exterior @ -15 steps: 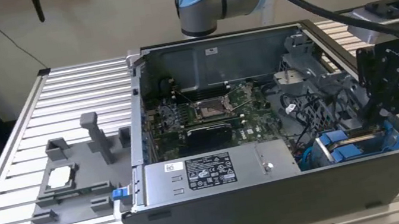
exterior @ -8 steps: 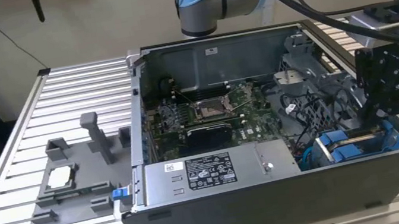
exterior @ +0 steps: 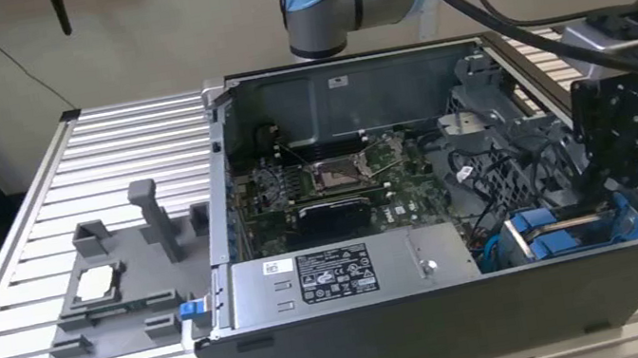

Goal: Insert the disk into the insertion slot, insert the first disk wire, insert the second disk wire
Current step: 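Insert the first disk wire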

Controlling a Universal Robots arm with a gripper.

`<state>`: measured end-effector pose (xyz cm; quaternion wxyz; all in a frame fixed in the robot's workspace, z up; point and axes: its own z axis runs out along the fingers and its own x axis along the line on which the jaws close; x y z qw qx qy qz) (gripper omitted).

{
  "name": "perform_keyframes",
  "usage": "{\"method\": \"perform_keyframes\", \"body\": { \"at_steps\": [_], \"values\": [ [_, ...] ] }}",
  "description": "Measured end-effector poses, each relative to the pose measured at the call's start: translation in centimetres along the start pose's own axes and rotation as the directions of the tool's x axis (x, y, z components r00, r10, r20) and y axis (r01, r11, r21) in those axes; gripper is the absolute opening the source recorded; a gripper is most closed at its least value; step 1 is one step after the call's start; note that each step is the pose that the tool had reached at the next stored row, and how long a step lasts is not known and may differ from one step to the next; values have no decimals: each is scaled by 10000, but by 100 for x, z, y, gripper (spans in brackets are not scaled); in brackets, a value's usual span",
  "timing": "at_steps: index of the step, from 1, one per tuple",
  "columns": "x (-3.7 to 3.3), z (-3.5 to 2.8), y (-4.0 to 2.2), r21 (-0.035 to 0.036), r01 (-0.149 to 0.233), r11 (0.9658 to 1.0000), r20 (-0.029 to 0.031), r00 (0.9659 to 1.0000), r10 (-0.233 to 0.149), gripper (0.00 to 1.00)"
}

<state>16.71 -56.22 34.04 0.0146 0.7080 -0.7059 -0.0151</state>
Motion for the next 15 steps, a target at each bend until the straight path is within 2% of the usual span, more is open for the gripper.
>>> {"method": "perform_keyframes", "body": {
  "at_steps": [7,15],
  "values": [
    [1,9,-1,0,-133,9999,68,9999,133,19],
    [31,13,-7,1,-134,9999,72,9999,134,19]
  ]
}}
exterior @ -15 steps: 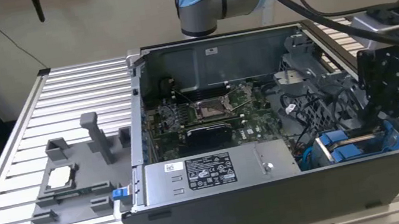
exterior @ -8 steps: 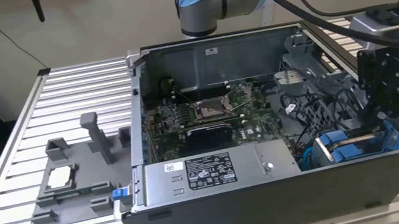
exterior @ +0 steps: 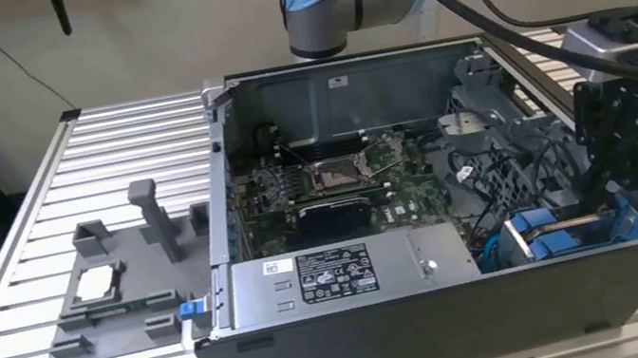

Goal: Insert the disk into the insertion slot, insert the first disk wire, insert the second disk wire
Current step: 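Insert the first disk wire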

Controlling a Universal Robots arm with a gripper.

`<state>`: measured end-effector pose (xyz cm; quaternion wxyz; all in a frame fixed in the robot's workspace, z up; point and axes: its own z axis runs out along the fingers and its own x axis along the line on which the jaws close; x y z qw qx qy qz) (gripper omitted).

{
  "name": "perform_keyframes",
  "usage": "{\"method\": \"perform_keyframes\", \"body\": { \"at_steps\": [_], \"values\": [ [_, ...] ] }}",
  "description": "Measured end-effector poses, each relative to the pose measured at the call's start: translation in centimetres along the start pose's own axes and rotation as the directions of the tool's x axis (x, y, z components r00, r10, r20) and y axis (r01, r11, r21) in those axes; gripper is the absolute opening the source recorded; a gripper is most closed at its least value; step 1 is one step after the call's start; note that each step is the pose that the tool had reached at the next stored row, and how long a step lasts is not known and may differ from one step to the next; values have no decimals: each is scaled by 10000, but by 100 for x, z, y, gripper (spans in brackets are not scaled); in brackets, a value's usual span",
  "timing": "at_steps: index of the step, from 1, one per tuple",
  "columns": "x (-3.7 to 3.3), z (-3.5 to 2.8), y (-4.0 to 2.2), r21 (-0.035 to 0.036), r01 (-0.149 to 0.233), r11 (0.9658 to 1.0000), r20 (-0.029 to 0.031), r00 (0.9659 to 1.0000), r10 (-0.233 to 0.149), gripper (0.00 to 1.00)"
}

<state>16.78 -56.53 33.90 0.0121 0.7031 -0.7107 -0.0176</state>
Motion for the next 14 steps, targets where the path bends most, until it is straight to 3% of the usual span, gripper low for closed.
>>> {"method": "perform_keyframes", "body": {
  "at_steps": [6,14],
  "values": [
    [0,8,-1,-1,2,10000,45,10000,-2,19],
    [-6,9,-1,0,1,10000,50,10000,-1,19]
  ]
}}
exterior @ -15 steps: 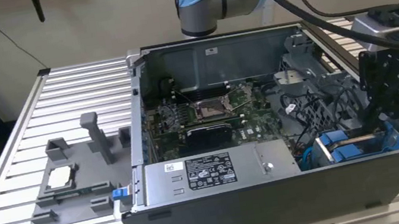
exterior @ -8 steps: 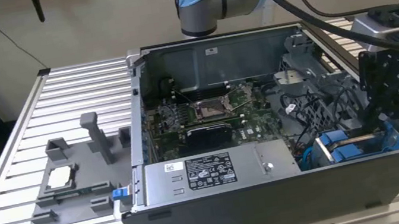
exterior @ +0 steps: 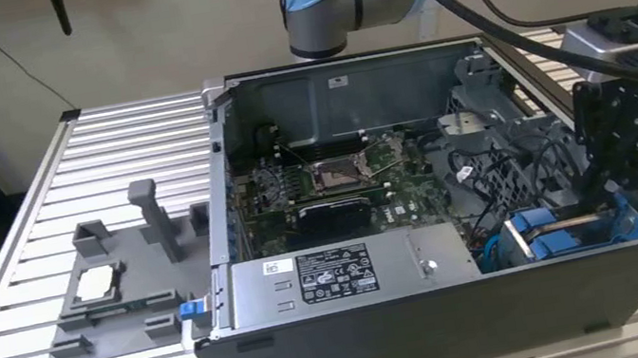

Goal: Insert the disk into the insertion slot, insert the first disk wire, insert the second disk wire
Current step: 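Insert the first disk wire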

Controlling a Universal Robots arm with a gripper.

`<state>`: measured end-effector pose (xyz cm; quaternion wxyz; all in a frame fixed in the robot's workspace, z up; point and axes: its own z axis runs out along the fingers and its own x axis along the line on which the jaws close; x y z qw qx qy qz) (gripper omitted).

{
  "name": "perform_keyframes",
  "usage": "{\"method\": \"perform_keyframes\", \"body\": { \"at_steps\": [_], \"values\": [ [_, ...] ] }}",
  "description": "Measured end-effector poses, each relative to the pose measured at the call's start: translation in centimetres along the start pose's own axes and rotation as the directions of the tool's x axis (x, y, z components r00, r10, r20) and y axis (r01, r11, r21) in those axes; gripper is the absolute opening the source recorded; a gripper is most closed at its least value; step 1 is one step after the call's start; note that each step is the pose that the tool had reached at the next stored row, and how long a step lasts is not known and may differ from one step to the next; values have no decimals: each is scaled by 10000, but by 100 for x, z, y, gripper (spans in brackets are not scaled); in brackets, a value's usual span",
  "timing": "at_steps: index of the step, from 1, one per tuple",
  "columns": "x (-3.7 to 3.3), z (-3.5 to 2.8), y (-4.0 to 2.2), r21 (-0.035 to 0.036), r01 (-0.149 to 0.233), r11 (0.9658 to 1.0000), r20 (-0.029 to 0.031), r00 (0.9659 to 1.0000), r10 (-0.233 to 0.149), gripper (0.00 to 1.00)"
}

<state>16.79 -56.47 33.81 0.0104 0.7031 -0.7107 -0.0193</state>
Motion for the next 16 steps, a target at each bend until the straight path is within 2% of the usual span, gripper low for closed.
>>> {"method": "perform_keyframes", "body": {
  "at_steps": [11,13,16],
  "values": [
    [-9,-17,1,7,-5,10000,28,10000,5,19],
    [-9,-16,1,28,-7,10000,29,10000,7,19],
    [-9,-9,0,100,-6,9999,32,10000,5,19]
  ]
}}
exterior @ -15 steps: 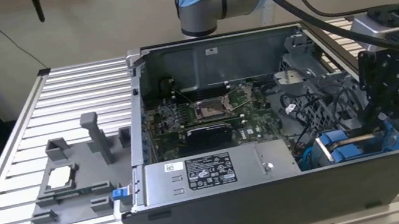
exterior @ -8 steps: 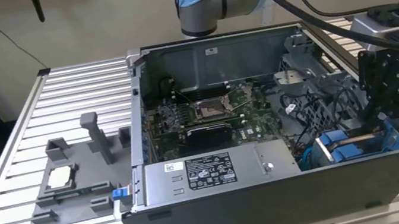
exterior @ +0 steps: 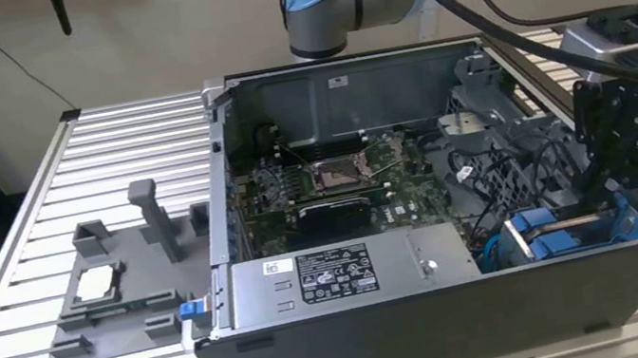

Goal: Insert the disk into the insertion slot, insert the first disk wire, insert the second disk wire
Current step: 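Insert the first disk wire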

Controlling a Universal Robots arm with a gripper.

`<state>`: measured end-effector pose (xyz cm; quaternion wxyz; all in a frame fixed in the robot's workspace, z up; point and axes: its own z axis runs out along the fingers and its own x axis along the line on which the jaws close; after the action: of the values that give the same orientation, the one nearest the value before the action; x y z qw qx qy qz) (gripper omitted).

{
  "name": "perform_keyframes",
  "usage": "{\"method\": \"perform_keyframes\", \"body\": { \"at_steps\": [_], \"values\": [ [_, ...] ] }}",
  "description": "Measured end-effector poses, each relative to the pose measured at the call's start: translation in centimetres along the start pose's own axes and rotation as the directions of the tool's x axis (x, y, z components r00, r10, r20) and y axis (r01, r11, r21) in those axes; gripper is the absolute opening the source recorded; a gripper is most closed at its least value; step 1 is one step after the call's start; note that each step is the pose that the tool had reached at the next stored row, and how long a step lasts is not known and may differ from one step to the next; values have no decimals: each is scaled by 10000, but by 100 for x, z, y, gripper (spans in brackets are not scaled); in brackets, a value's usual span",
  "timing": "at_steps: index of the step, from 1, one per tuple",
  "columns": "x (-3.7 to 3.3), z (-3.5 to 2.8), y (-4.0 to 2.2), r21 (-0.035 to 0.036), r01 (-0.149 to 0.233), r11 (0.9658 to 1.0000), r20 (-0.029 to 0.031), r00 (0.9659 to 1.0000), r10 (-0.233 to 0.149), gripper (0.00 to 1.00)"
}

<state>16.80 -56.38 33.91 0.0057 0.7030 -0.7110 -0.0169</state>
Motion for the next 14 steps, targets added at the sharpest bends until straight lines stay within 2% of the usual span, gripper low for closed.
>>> {"method": "perform_keyframes", "body": {
  "at_steps": [6,11,14],
  "values": [
    [0,13,0,20,-13,10000,-3,10000,13,19],
    [1,71,-2,22,-30,10000,-17,10000,30,19],
    [1,82,-2,21,-31,10000,-2,10000,31,19]
  ]
}}
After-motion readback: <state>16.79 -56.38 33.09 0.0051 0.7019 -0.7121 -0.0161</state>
